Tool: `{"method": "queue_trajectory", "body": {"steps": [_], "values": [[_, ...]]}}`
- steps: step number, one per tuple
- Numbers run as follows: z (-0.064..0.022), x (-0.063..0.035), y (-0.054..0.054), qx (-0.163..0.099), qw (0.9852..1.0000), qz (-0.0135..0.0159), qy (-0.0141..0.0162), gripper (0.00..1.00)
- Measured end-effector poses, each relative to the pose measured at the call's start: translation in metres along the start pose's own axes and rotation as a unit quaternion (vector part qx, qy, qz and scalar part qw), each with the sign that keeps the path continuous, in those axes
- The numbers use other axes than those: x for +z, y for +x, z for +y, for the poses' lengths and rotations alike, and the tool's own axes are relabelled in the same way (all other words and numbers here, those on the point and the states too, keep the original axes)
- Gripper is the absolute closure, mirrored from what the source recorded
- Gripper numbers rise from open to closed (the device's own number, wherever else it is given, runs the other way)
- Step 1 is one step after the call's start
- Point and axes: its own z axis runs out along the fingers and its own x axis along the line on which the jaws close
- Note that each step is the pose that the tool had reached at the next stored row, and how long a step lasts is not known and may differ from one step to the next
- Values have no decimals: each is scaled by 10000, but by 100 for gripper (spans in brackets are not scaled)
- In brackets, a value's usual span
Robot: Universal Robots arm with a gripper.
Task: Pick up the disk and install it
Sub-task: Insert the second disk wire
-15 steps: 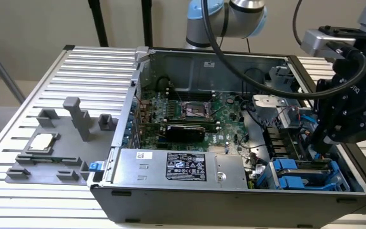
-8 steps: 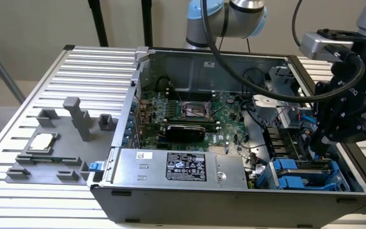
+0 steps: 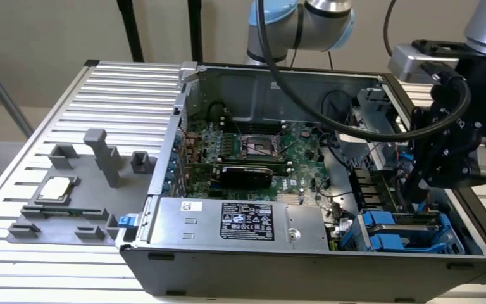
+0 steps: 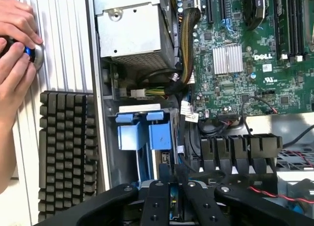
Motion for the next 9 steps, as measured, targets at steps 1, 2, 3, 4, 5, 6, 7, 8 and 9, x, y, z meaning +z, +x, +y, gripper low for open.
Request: {"method": "queue_trajectory", "body": {"steps": [1, 2, 3, 4, 5, 6, 7, 8, 9], "values": [[3, 4, 6, -8, 10000, -77, -2, 100], [5, 9, 17, -13, 9999, -143, -5, 100], [6, 17, 32, -17, 9998, -194, -8, 100], [6, 26, 50, -20, 9997, -240, -10, 100], [5, 36, 69, -22, 9996, -281, -10, 100], [3, 46, 90, -24, 9995, -320, -10, 100], [1, 57, 114, -25, 9994, -353, -6, 100], [-1, 69, 139, -26, 9993, -383, -1, 100], [-3, 81, 165, -26, 9992, -411, 5, 100]]}}
